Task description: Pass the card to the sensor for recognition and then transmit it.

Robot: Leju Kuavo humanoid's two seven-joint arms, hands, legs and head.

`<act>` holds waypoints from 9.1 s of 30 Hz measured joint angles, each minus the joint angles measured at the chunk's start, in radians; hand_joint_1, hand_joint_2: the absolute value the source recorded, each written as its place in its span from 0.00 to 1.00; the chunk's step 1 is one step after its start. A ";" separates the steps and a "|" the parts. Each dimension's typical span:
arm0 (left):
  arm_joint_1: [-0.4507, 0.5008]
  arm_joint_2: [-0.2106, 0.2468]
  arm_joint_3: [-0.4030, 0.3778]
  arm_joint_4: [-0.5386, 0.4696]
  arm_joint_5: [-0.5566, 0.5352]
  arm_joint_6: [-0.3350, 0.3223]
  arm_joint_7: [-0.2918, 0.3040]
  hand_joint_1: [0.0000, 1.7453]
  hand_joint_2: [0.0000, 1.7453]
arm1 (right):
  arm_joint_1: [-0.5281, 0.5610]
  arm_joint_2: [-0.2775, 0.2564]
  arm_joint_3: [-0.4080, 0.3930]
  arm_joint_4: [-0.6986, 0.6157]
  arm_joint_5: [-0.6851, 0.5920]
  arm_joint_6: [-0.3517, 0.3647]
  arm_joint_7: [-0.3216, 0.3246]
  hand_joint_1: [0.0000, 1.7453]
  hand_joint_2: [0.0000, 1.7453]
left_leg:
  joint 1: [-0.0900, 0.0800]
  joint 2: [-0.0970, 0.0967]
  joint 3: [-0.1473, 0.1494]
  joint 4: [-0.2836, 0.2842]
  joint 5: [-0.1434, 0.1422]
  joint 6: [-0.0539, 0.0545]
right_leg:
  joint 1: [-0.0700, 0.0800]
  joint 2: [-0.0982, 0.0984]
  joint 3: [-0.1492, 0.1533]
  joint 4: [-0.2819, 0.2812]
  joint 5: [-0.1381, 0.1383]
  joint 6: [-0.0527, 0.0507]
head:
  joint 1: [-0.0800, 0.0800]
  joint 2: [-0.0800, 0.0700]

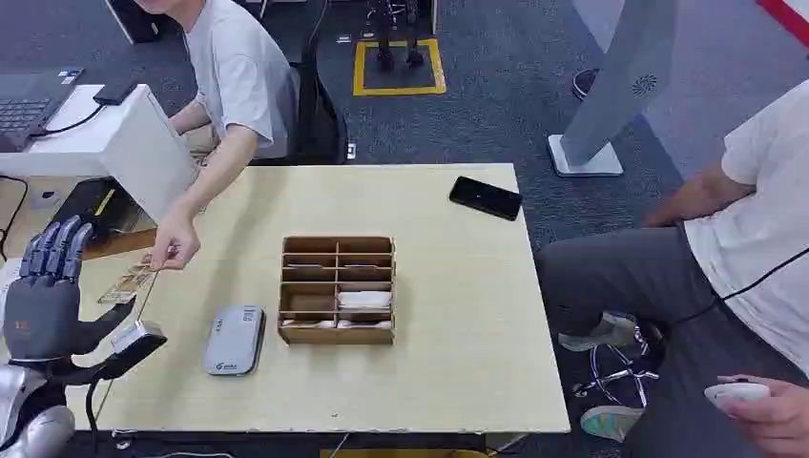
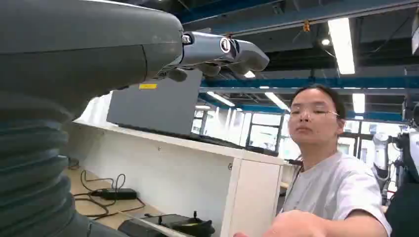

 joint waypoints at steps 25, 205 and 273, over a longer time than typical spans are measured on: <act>-0.019 -0.037 0.000 0.023 0.037 -0.008 -0.017 1.00 1.00 | -0.004 0.001 0.000 0.000 0.019 0.000 0.003 0.00 0.00 | 0.000 0.000 0.000 0.000 0.000 0.000 | 0.000 0.000 0.000 0.000 0.000 0.000 | 0.000 0.000; -0.261 -0.283 -0.062 0.048 1.226 -0.310 -0.236 1.00 1.00 | -0.009 -0.023 -0.120 0.000 0.124 -0.016 0.019 0.00 0.00 | -0.001 -0.002 0.000 0.002 0.001 0.003 | 0.000 -0.002 0.001 0.000 0.001 0.001 | 0.001 0.000; -0.394 -0.216 -0.029 0.256 0.486 -0.037 -0.243 0.00 1.00 | -0.027 -0.023 -0.133 0.000 0.237 0.020 -0.006 0.00 0.00 | -0.001 -0.001 0.000 0.002 0.001 0.003 | 0.000 -0.001 0.001 0.000 0.002 0.002 | 0.001 0.000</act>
